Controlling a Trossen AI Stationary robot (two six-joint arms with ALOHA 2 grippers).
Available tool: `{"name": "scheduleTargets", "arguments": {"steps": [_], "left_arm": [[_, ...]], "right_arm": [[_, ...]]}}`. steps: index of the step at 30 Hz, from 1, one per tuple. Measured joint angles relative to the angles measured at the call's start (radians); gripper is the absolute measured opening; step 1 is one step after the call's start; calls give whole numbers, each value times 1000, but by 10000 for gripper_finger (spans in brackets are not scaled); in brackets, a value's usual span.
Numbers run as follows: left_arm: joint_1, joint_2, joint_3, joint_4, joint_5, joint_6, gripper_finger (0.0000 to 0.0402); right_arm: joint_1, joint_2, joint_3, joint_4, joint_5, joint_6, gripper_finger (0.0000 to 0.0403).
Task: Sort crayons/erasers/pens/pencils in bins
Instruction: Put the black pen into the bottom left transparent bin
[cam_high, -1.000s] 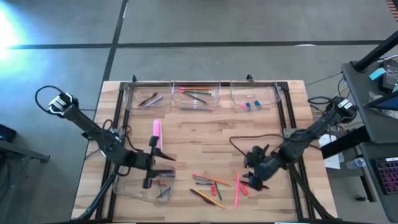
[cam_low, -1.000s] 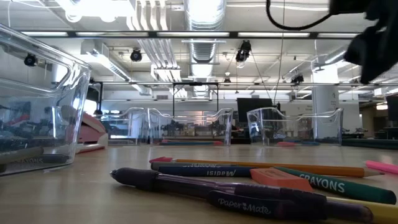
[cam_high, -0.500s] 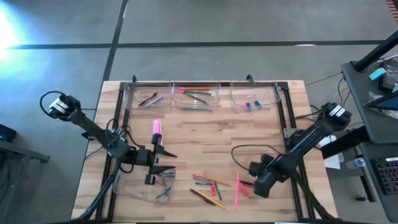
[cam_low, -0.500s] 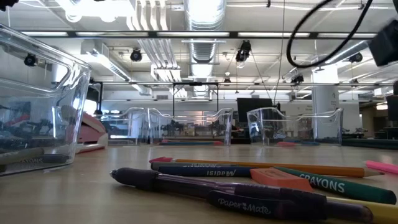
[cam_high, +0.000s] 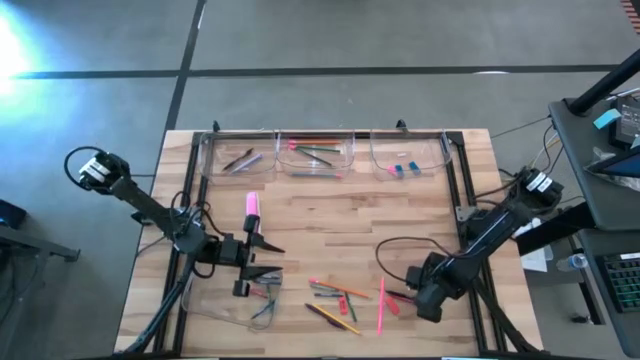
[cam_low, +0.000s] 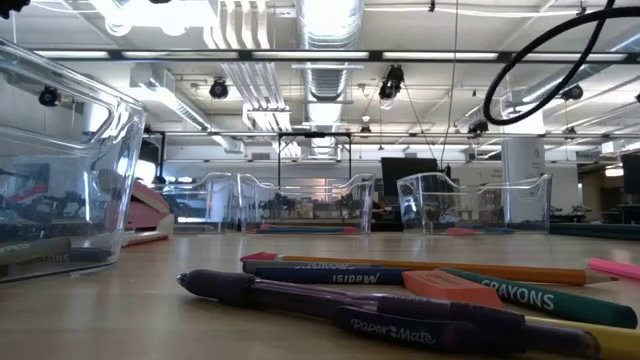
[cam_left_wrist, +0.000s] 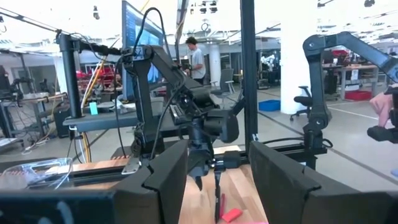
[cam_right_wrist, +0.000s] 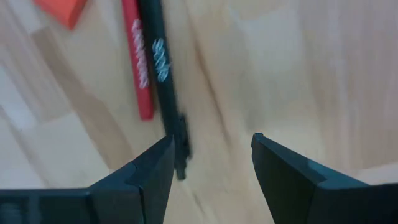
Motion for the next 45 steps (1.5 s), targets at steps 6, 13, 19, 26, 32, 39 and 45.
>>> {"name": "scheduleTargets", "arguments": {"steps": [6, 13, 19, 26, 32, 39, 45], "left_arm": [[0, 0, 0, -7, 0, 0, 160], [0, 0, 0, -7, 0, -4, 160], [0, 0, 0, -8, -1, -20, 160], [0, 0, 0, -21, -1, -22, 160], [0, 0, 0, -21, -2, -23, 160], [0, 0, 0, -21, -4, -23, 160], [0, 0, 0, -21, -5, -23, 160]], "right_arm": [[83, 2, -2, 7, 16, 106, 203], [139, 2, -21, 64, 98, 168, 203], [140, 1, -51, 99, 127, 172, 203], [141, -2, -91, 114, 134, 187, 188], [141, 0, -94, 102, 152, 188, 127], [140, 0, -95, 98, 157, 187, 58], [140, 0, -95, 97, 160, 182, 47]]}}
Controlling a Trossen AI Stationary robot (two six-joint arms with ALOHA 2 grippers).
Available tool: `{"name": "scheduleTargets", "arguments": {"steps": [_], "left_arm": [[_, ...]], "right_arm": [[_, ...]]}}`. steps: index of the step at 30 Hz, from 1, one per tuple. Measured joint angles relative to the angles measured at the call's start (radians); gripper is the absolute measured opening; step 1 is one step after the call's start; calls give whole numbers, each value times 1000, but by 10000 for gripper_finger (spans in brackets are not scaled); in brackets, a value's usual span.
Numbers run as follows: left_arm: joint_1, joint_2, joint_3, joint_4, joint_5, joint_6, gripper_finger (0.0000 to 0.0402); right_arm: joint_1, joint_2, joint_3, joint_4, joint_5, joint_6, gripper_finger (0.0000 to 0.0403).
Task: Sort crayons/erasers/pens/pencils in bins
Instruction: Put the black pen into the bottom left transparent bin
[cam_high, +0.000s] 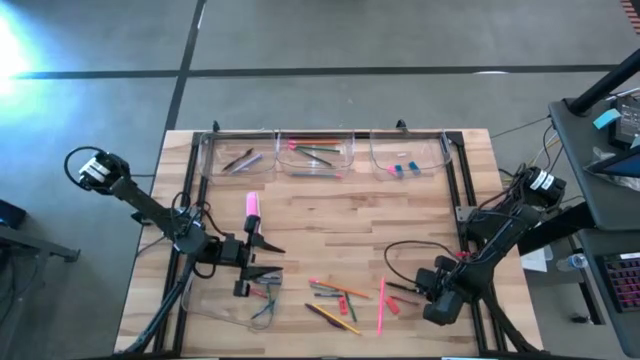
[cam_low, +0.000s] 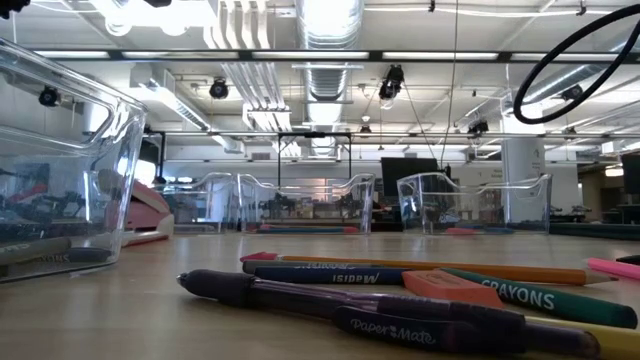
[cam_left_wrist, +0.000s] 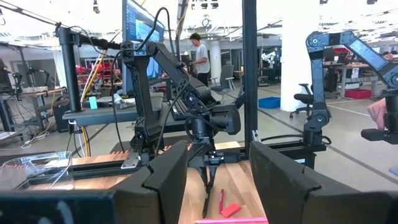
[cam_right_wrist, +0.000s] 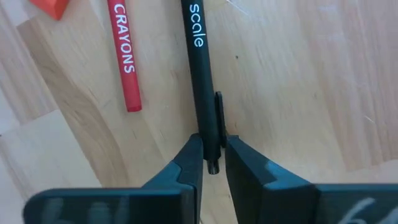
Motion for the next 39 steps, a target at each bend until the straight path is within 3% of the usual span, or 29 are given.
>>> {"name": "scheduleTargets", "arguments": {"steps": [6, 14, 18, 22, 26, 29, 32, 35, 39], "left_arm": [[0, 0, 0, 0, 0, 0, 160], [0, 0, 0, -4, 0, 0, 160], [0, 0, 0, -14, 0, 0, 160], [5, 0, 0, -22, -45, -27, 160], [43, 15, 0, -55, -64, -85, 160], [85, 68, 9, -49, -55, -112, 160], [131, 129, 32, -44, -25, -162, 160], [174, 187, 55, -47, 44, -200, 170], [215, 240, 89, -45, 51, -219, 205]], "right_arm": [[0, -15, 12, -16, 28, -5, 45], [-3, -89, 23, -26, 180, -30, 43], [-10, -137, 23, -22, 307, -60, 43], [-52, -181, 23, 31, 437, -149, 43], [-120, -206, 23, 207, 508, -350, 43], [-209, -211, 23, 389, 514, -557, 43], [-309, -207, 23, 564, 452, -726, 43], [-399, -197, 23, 676, 376, -834, 43], [-488, -176, 23, 780, 289, -931, 43]]}}
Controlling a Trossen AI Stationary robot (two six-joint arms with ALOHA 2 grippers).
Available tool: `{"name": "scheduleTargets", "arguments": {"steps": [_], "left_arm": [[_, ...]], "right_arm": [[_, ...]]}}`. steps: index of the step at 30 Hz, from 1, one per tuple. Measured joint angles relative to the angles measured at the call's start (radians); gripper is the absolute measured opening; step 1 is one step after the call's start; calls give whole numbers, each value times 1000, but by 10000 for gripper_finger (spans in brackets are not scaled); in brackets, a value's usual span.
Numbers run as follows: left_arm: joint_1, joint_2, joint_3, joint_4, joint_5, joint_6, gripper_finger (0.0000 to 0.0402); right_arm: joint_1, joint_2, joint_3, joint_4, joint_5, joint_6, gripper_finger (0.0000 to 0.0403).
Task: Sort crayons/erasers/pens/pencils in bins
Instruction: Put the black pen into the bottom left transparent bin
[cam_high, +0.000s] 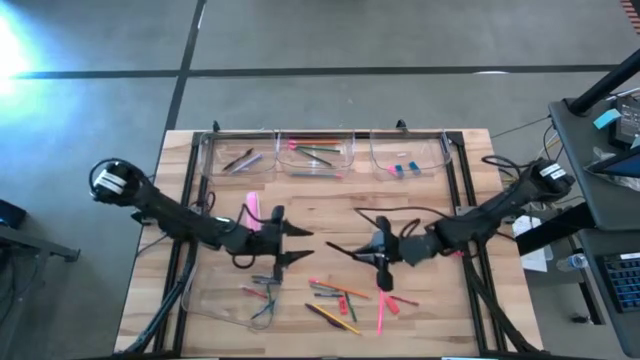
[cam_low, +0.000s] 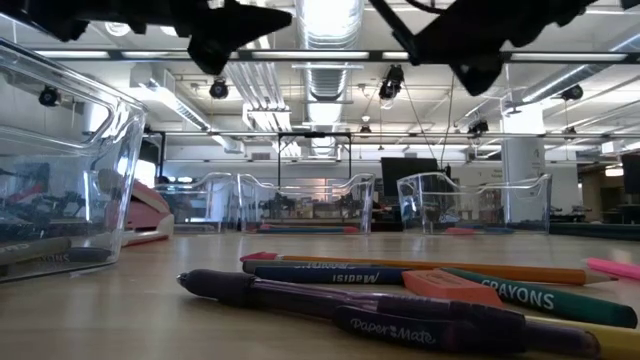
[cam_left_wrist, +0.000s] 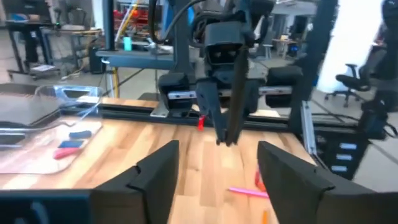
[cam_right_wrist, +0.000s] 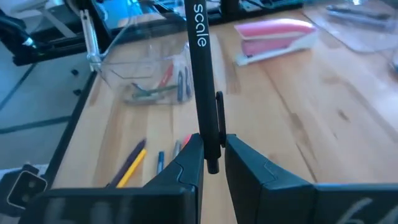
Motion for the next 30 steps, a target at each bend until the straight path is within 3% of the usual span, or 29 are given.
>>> {"name": "scheduleTargets", "arguments": {"steps": [7, 15, 20, 27, 30], "left_arm": [[49, 84, 47, 79, 2, -26, 266], [52, 165, 87, 155, 9, -17, 266], [52, 168, 92, 152, 23, -9, 199], [52, 159, 89, 127, 52, 15, 33], [52, 150, 89, 125, 54, 15, 20]], "right_arm": [[-114, 55, 4, 113, -127, -47, 43], [-147, 138, 26, 189, -194, -52, 43], [-147, 160, 31, 184, -194, -49, 43], [-146, 144, 31, 203, -189, -51, 43], [-147, 143, 31, 205, -187, -55, 43]]}}
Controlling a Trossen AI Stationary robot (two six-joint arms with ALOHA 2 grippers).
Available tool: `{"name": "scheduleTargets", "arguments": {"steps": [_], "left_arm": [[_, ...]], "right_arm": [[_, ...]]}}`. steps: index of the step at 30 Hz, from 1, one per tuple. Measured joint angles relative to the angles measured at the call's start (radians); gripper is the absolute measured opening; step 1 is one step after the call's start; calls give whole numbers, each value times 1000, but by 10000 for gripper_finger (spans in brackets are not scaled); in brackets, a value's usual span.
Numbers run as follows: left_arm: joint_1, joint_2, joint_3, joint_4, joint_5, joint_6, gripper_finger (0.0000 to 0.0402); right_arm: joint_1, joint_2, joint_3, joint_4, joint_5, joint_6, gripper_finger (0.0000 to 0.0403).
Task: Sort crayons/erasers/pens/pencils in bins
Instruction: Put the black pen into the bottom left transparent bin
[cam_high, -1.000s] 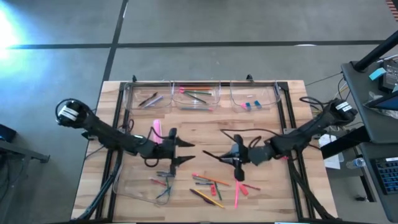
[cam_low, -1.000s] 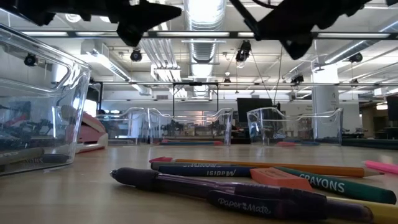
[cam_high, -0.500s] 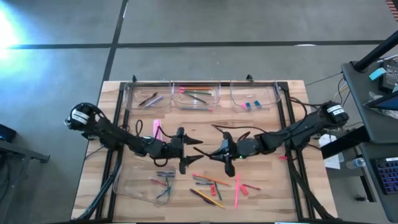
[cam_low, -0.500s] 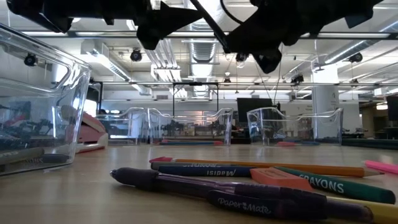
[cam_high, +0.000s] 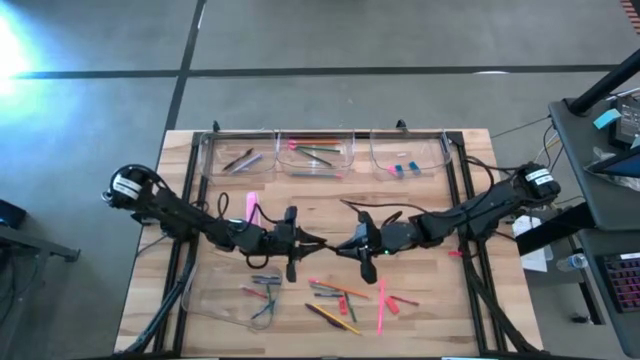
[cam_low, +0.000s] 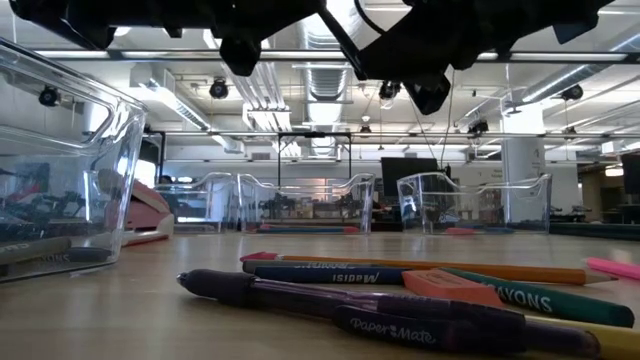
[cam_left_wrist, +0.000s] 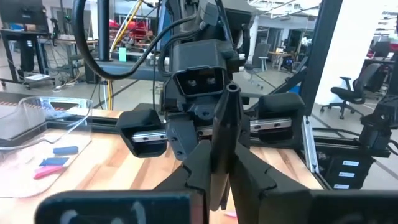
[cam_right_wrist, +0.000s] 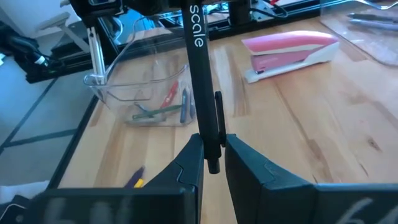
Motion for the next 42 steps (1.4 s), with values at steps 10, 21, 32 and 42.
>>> {"name": "scheduleTargets", "arguments": {"steps": [10, 21, 32, 42], "left_arm": [[0, -23, -2, -23, -4, 4, 21], [65, -359, 19, -659, -121, 2, 21], [515, -597, 177, -1573, -243, -56, 21], [915, -479, 184, -1614, -164, 299, 21]], "right_arm": [[-2, -1, 10, -25, -3, 33, 81], [0, -2, 177, -393, -6, 27, 171], [0, -2, 212, -466, 4, 34, 165], [-1, 19, 188, -466, 52, 60, 157]]}}
